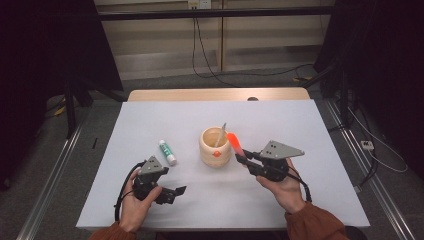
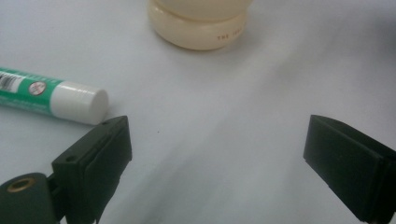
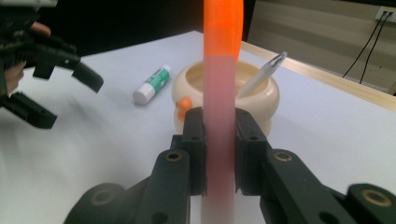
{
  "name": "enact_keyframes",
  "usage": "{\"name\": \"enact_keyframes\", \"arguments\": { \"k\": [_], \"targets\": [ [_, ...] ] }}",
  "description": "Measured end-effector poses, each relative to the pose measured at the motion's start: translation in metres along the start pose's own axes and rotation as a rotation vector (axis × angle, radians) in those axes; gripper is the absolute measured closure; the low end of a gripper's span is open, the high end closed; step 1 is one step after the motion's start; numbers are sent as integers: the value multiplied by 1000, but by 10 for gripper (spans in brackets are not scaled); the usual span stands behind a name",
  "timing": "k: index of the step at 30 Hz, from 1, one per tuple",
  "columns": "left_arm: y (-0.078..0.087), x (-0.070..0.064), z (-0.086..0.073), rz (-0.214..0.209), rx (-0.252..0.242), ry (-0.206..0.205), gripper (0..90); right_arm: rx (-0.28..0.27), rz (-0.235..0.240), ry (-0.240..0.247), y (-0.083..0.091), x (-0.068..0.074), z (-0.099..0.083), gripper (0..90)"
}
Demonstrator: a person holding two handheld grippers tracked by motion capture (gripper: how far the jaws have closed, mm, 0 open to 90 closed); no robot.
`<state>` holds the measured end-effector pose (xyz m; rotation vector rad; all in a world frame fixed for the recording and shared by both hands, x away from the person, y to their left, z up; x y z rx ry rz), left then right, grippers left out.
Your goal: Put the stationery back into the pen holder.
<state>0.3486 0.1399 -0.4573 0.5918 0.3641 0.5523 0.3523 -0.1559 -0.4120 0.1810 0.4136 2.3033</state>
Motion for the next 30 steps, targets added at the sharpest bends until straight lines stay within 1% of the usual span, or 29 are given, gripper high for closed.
{"name": "enact_keyframes", "arguments": {
  "k": [1,2,3,4,6,8,9,10,12,14,17,21,26,30],
  "targets": [
    [1,1,-1,5,-7,3,77,-7,4,-15,-2,-2,2,776],
    [1,1,-3,5,-2,6,77,-12,6,-28,-4,-3,3,776],
    [1,2,-4,-4,1,-6,77,-19,5,-34,-7,-4,5,776],
    [1,2,-4,-12,-3,-9,77,-24,5,-36,-9,-5,7,776],
    [1,2,-5,2,-10,-20,77,-38,3,-47,-14,-7,12,776],
    [1,3,-6,8,-15,-19,76,-55,-4,-48,-19,-9,17,776],
    [1,3,-6,13,-23,-11,76,-66,-4,-53,-21,-10,20,776],
    [2,3,-7,15,-23,-13,76,-75,-5,-61,-24,-11,22,776],
    [3,3,-8,27,-39,-17,76,-89,-10,-67,-30,-13,27,776],
    [3,3,-9,24,-47,1,77,-99,-14,-76,-36,-15,30,776],
    [3,4,-10,29,-37,-4,77,-114,-16,-81,-44,-17,36,776],
    [2,4,-10,30,-37,-6,77,-144,-24,-90,-51,-20,44,775],
    [3,5,-10,33,-39,-3,77,-152,-30,-101,-65,-22,46,776],
    [4,6,-10,36,-44,3,77,-139,-40,-113,-75,-23,39,775]
  ]
}}
Point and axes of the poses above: each handheld gripper's, and its own axes: y roughly backward along the jaws, z roughly out of its top, x roughly to its left, the point moved 5 cm from there along -y, roughly forward along the jaws, and after that the axes turned 2 degrees about -z, right-handed, at the moved point
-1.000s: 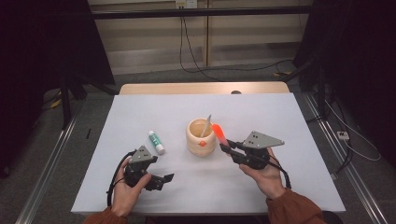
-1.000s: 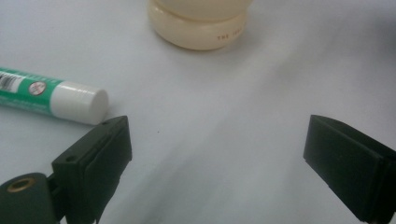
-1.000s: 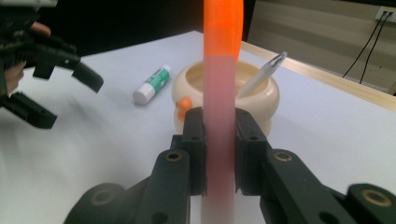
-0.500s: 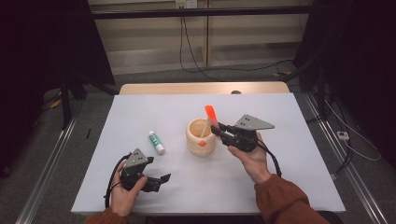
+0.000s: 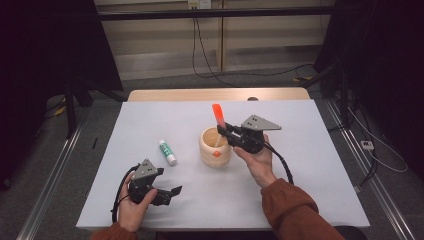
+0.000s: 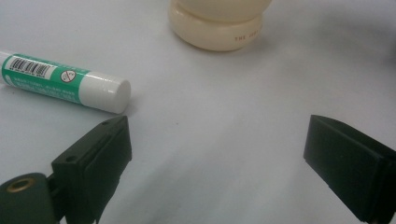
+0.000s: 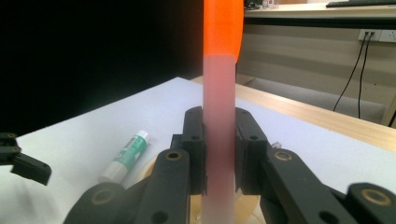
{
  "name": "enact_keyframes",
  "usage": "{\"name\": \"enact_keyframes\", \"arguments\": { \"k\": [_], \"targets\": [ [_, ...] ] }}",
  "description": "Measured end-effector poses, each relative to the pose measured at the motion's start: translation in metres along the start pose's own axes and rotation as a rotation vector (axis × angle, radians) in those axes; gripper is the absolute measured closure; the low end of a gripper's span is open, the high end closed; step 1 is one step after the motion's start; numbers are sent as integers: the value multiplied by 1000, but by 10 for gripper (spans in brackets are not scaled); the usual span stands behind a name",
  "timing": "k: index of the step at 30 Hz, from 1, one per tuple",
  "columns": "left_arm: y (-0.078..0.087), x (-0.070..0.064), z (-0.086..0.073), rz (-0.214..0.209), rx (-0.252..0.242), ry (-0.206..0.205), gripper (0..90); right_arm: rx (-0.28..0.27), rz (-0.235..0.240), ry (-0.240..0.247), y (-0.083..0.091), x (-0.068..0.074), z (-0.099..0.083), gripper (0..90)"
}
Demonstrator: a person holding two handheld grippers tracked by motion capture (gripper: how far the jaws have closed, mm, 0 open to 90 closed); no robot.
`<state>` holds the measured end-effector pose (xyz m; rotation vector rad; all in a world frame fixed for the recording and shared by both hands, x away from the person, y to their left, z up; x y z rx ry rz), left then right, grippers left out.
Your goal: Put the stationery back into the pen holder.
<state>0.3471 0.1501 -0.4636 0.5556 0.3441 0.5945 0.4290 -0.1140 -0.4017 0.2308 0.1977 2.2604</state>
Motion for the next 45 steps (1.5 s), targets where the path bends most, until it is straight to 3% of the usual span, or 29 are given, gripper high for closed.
{"name": "enact_keyframes", "arguments": {
  "k": [15,25,37,45],
  "targets": [
    [1,1,0,2,5,10,77,30,-8,29,-15,3,-18,774],
    [1,1,-1,0,7,4,77,72,-14,22,-19,5,-31,768],
    [1,2,0,1,0,11,77,74,5,22,-13,7,-27,619],
    [1,2,0,8,-3,15,76,78,18,41,-3,7,-20,464]
  ]
}}
Point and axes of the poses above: each handheld gripper's, and its own axes: y roughly backward along the jaws, z roughly out of its top, x roughly to its left, the point moved 5 cm from there along -y, roughly forward along the jaws, and after that the axes turned 2 degrees about -z, right-handed, at the moved point
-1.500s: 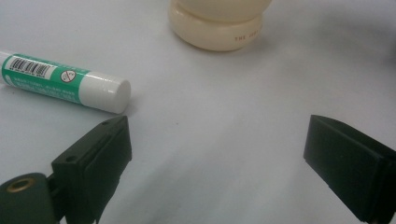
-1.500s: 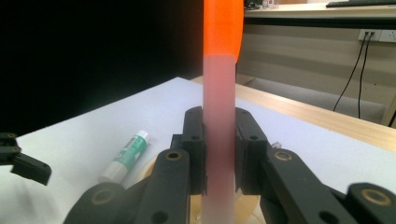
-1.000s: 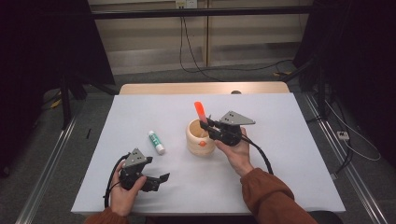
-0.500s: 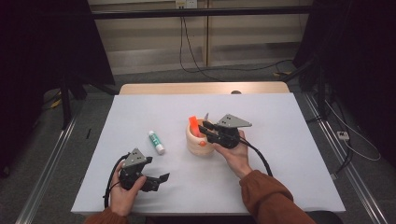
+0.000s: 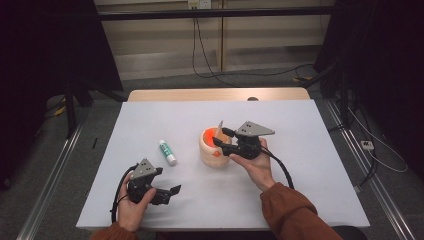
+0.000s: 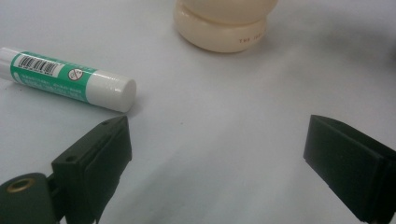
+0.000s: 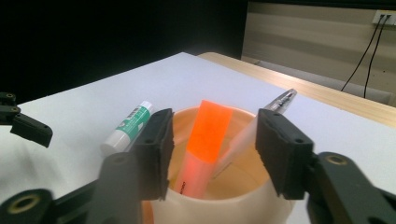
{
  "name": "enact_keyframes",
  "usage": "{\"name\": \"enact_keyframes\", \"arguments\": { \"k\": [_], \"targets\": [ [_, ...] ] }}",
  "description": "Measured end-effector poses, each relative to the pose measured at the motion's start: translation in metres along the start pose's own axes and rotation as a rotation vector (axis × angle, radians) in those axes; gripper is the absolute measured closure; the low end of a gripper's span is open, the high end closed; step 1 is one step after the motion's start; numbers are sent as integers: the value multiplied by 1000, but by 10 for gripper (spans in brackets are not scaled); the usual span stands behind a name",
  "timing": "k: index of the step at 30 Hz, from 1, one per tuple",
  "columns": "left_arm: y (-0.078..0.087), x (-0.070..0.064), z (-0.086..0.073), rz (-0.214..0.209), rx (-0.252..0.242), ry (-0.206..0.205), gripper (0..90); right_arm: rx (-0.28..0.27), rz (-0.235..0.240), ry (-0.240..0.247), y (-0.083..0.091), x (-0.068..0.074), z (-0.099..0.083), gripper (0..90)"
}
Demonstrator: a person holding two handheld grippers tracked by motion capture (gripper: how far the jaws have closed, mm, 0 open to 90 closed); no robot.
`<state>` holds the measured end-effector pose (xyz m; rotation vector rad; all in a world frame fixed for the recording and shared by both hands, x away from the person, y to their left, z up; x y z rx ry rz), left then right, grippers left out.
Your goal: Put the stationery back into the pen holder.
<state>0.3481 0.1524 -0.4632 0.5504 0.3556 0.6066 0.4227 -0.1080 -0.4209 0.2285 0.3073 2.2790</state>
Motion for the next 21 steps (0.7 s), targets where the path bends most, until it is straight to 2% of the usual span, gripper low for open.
{"name": "enact_keyframes", "arguments": {
  "k": [6,9,11,18,21],
  "targets": [
    [0,0,0,2,0,1,77,6,-1,-9,11,-2,1,316],
    [0,0,0,4,0,3,77,19,-20,-12,17,-4,-1,207],
    [0,0,0,7,-1,3,77,26,-27,-12,21,-5,-3,169],
    [1,1,0,19,0,11,76,51,-43,4,42,-5,-16,123],
    [1,1,1,26,-3,14,77,65,-61,-5,53,-7,-24,105]
  ]
}}
Point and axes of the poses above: each handheld gripper's, and its own axes: y roughly backward along the jaws, z roughly out of its top, x roughly to its left, the point moved 5 cm from there along -y, roughly forward along the jaws, and after that the axes turned 2 degrees about -z, right-handed, at the moved point
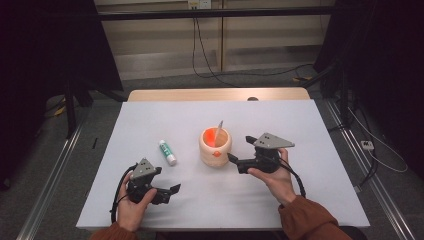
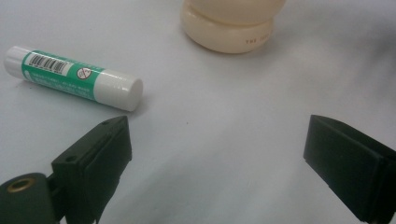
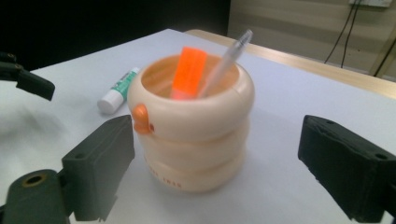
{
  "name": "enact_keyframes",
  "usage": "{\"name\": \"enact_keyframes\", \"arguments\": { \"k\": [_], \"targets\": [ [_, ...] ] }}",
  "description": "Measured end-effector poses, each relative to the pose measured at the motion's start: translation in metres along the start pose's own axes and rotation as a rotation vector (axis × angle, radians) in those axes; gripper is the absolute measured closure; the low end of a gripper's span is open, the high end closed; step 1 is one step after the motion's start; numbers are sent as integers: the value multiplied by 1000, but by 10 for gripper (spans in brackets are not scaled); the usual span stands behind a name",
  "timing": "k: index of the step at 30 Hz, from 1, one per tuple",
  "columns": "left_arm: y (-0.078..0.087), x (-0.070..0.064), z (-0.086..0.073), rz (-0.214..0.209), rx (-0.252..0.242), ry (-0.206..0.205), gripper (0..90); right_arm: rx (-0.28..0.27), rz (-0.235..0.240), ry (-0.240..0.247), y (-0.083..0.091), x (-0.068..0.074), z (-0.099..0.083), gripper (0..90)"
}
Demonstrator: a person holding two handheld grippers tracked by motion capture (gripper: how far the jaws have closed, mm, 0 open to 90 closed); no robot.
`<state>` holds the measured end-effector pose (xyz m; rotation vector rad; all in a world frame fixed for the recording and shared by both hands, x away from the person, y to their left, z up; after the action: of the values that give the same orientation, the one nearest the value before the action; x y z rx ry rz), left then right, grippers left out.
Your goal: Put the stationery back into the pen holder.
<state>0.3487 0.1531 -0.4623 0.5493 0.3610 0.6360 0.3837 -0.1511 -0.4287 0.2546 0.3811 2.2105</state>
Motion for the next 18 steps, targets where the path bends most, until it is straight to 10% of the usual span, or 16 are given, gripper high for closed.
{"name": "enact_keyframes", "arguments": {
  "k": [18],
  "targets": [
    [1,2,1,42,0,7,77,18,-86,-22,49,-29,-26,90]
  ]
}}
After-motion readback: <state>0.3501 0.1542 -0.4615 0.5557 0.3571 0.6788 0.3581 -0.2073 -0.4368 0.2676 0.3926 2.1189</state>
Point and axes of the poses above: each handheld gripper's, and its own axes: y roughly backward along the jaws, z roughly out of its top, x roughly to its left, the point moved 5 cm from there along -y, roughly forward along the jaws, and after that the axes turned 2 degrees about -z, right-handed, at the moved point
